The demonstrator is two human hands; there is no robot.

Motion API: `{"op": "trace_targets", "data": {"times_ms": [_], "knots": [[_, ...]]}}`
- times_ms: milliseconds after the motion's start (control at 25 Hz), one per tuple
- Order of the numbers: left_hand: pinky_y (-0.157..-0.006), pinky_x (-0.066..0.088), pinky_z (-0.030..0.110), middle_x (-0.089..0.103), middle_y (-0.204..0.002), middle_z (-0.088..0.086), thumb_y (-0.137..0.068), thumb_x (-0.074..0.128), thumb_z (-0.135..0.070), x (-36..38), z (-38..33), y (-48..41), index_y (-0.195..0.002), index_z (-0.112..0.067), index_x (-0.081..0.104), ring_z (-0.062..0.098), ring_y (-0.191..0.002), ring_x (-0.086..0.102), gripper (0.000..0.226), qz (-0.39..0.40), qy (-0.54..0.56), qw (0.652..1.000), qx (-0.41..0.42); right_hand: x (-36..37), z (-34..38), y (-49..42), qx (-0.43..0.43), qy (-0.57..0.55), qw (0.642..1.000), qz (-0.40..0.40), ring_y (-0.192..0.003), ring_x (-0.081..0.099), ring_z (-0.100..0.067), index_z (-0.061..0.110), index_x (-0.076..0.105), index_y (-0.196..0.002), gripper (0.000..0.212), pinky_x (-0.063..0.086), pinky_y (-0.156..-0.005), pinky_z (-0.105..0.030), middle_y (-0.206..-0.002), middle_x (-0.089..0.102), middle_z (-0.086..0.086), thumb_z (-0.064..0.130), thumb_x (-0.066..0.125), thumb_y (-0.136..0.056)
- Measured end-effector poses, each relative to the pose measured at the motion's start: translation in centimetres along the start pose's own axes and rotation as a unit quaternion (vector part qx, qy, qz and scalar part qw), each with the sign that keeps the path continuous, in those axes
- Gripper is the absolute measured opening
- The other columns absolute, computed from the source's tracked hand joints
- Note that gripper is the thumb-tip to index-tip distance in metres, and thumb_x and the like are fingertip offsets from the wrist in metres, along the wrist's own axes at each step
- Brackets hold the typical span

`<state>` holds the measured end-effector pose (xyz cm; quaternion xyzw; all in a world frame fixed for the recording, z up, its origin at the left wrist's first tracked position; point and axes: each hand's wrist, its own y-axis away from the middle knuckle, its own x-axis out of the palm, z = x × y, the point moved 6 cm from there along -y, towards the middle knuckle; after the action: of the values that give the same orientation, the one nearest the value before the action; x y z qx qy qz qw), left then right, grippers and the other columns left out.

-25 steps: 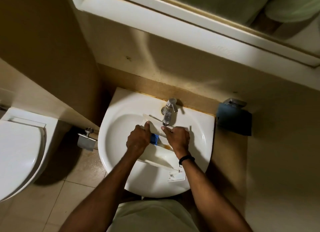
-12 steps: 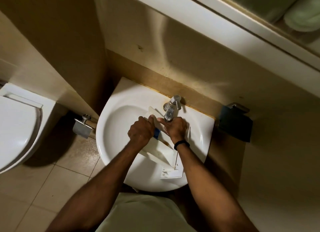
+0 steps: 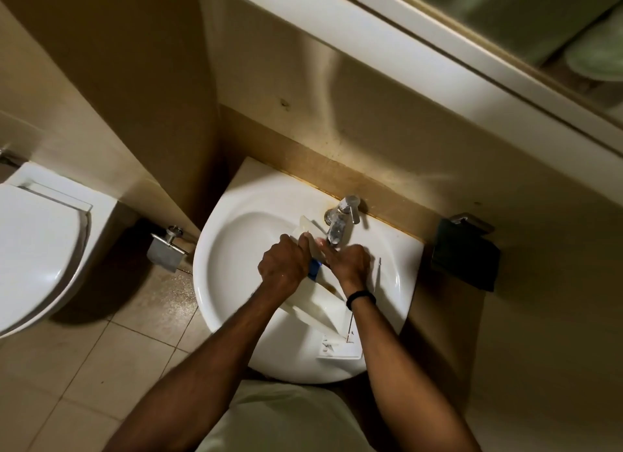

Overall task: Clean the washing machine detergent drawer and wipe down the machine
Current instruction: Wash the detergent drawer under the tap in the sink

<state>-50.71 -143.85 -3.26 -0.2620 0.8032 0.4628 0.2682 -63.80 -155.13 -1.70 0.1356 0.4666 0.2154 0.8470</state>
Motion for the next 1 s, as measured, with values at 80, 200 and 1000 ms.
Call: {"op": "trace_targets", "data": {"times_ms": [80, 200, 1000], "knots": [[-0.084, 0.047, 0.040, 0.070, -0.113, 0.013, -0.104, 0.028, -0.066, 0.1, 0.3, -0.5, -0.115, -0.012, 0.061, 0.037, -0.105, 0.066, 0.065, 0.005, 0.015, 1.000, 0.008, 0.4, 1.9, -0.3, -0.020, -0.008, 1.000, 0.015, -0.053, 0.061, -0.006, 0.010, 0.070, -0.059, 0.053, 0.039, -0.054, -0.019, -0.060, 0.071, -0.001, 0.057, 0.073, -0.083], [-0.081, 0.042, 0.036, 0.067, -0.100, 0.009, -0.103, 0.027, -0.068, 0.3, 1.2, -1.9, -0.097, -0.013, 0.058, 0.031, -0.091, 0.061, 0.063, 0.040, 0.039, 0.997, 0.061, 0.7, -0.1, 0.7, -0.043, 0.118, 0.992, -0.003, -0.084, 0.071, -0.027, 0.004, 0.075, -0.081, 0.046, 0.045, -0.070, -0.031, -0.086, 0.076, -0.014, 0.044, 0.058, -0.097], [-0.089, 0.052, 0.044, 0.071, -0.105, 0.008, -0.094, 0.017, -0.083, 0.4, 0.7, -4.4, -0.100, -0.020, 0.063, 0.029, -0.092, 0.064, 0.079, 0.080, 0.043, 0.985, 0.145, 2.2, 1.4, 4.9, -0.106, 0.256, 0.956, 0.094, -0.121, 0.053, -0.028, 0.007, 0.055, -0.117, 0.034, 0.043, -0.100, -0.034, -0.125, 0.057, -0.012, 0.013, 0.058, -0.083]]}}
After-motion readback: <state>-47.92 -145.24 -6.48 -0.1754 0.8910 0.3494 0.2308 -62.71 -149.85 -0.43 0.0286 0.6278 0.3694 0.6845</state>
